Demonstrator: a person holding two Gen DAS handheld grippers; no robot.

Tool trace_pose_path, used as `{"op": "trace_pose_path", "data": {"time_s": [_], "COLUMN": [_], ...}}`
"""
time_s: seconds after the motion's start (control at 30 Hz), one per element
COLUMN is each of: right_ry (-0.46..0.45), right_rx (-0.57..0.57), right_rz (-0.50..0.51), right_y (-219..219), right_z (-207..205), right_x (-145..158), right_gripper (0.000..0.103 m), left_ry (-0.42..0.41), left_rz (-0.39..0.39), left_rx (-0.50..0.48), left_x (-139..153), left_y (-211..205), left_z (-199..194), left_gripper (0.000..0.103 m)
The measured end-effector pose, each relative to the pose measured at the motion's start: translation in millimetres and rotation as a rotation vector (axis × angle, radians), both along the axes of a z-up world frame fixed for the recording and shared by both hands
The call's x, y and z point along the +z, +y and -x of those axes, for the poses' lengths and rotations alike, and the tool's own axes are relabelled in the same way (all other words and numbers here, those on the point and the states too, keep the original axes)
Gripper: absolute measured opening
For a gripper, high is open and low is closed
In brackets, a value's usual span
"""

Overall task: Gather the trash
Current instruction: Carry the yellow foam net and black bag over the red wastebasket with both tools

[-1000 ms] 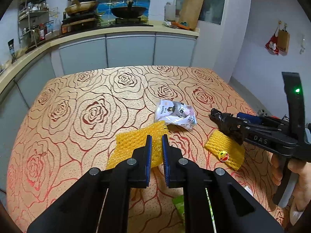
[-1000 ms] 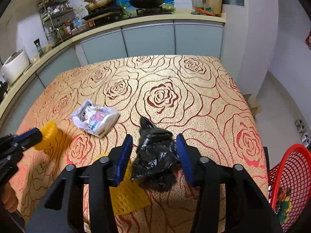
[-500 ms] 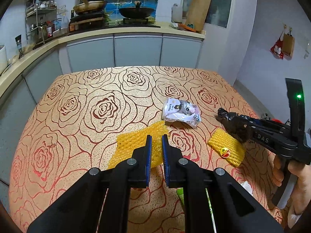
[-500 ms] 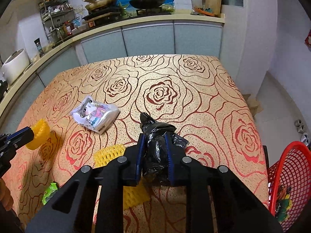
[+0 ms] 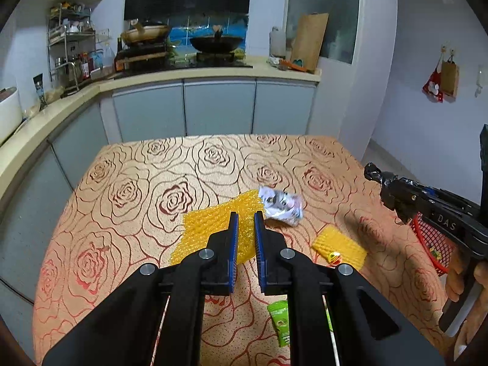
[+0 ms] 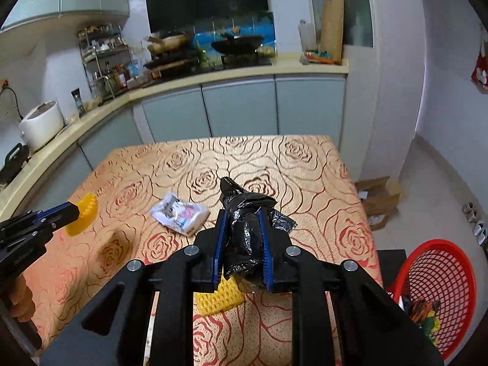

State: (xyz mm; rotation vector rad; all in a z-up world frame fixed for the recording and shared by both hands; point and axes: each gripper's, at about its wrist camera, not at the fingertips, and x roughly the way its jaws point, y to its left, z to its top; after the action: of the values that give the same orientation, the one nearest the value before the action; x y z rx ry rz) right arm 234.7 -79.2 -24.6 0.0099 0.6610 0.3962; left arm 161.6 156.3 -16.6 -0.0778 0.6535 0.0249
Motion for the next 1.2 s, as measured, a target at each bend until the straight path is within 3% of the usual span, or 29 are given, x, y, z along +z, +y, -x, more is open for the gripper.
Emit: {"op": "trace_pose_path", "data": {"time_s": [0.6, 1.2], "right_ry": [-0.112, -0.147], "right_rx": [-0.045, -0.14], "right_rz": [-0.039, -0.054], "right_y": [-35.5, -90.0], "right_z": [37.3, 54.3], "right_x": [44.9, 55.8], "right_gripper": [0.02, 0.02], "left_ry": [-0.094, -0.117], "left_rz": [-0.032, -0.033], "left_rx": [-0.04, -0.15], "left_x": [38.4, 48.5], "left_y": [-32.0, -86.9], "left_z": [15.1, 13.2], "left_gripper": [0.01, 0.01]}}
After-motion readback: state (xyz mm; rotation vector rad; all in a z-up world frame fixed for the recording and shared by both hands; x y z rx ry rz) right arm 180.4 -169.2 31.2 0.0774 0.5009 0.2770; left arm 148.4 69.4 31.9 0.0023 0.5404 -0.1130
